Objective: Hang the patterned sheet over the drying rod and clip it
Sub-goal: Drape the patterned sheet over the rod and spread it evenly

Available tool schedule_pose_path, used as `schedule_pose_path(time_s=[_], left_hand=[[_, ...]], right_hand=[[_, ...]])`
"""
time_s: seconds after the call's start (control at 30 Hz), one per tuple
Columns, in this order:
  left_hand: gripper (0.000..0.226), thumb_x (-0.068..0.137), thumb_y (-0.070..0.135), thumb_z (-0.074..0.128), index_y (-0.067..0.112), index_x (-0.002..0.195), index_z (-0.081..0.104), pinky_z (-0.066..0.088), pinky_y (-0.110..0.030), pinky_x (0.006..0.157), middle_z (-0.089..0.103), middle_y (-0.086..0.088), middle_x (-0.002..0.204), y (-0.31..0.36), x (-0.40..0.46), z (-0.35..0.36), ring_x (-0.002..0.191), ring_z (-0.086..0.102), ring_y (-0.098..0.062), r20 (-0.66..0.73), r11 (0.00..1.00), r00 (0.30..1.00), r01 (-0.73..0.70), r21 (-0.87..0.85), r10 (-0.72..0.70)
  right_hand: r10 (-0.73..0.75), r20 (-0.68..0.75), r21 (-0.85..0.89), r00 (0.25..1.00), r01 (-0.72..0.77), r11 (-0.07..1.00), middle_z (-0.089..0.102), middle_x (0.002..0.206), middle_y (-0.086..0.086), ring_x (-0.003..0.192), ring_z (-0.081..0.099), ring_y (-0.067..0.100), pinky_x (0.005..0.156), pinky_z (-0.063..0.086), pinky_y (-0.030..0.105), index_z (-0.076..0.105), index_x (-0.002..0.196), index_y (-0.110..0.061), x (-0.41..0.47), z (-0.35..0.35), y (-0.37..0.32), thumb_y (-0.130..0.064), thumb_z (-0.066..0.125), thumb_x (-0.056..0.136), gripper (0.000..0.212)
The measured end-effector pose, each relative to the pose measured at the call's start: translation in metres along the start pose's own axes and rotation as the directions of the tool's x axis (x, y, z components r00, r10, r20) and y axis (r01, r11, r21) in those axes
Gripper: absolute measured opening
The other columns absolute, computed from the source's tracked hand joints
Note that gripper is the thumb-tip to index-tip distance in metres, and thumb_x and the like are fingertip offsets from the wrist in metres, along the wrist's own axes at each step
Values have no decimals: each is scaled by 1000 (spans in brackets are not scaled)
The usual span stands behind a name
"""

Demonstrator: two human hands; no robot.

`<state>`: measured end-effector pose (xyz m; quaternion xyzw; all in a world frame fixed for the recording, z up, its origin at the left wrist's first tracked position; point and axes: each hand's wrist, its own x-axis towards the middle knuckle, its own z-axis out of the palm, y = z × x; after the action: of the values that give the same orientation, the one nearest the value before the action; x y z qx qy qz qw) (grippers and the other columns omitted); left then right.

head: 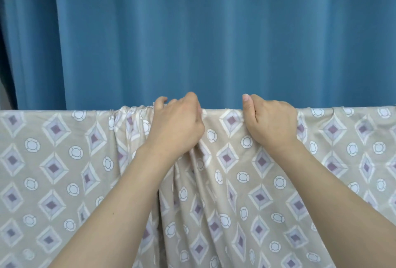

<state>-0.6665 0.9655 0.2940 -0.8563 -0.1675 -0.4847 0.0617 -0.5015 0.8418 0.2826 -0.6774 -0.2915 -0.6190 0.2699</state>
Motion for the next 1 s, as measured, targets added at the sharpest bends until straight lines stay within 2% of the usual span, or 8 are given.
schedule_pose_path(time_s=[0.13,0.2,0.37,0.5,0.63,0.73,0.9,1.0], left_hand=[[14,82,9,44,12,95,50,30,-39,93,61,-4,78,-26,1,-13,80,58,-30,-88,978,988,142,153,-130],[13,85,10,43,13,95,50,29,-40,93,57,-2,78,-36,1,-19,85,56,-31,-109,975,978,188,121,-175],[22,98,36,40,26,107,58,22,-47,109,62,9,107,-21,-4,-9,108,53,-23,-55,998,996,-65,20,66],[34,81,17,37,19,107,59,36,-37,86,63,2,100,-11,-10,8,91,56,-26,-33,989,990,-135,62,137],[34,76,12,42,18,105,60,38,-36,83,64,2,97,-10,-10,11,88,56,-25,-71,990,987,-144,1,143],[35,78,15,41,16,107,61,37,-34,85,65,2,97,-9,-13,11,90,57,-24,-86,992,989,-123,4,123],[33,93,40,33,20,99,58,29,-34,88,62,3,91,-30,-15,3,90,53,-25,-29,983,998,-57,177,63],[45,95,49,22,23,100,58,20,-41,106,60,4,97,-42,-14,-6,104,51,-26,45,957,999,-3,291,-10]], right_hand=[[0,16,1,1000,0,1000,19,40,-5,36,24,24,51,1,22,33,57,-15,0,-3,2,-36,26,98,46],[3,28,2,1000,-3,1000,17,41,-6,36,24,24,51,1,22,33,57,-15,0,-4,1,-36,27,98,46],[5,34,-27,999,-4,1000,21,39,-3,36,25,25,49,7,23,31,52,-15,1,-1,-9,-33,31,96,47],[66,232,-9,970,-66,998,32,44,0,49,39,30,55,21,31,26,48,-15,8,-7,-16,-31,30,98,52],[-61,244,135,968,29,990,40,58,-1,62,45,30,61,26,33,32,56,-17,20,-13,-43,-35,22,100,49],[-22,404,144,915,-40,989,43,56,0,64,46,30,60,31,33,38,55,-18,23,-11,-56,-42,20,103,56],[-25,370,68,929,0,998,41,50,0,55,46,28,49,22,29,37,52,-15,16,-9,-57,-39,22,102,57],[-17,354,45,935,0,999,39,48,0,48,40,25,47,16,28,37,51,-14,16,-7,-55,-38,24,101,57]])
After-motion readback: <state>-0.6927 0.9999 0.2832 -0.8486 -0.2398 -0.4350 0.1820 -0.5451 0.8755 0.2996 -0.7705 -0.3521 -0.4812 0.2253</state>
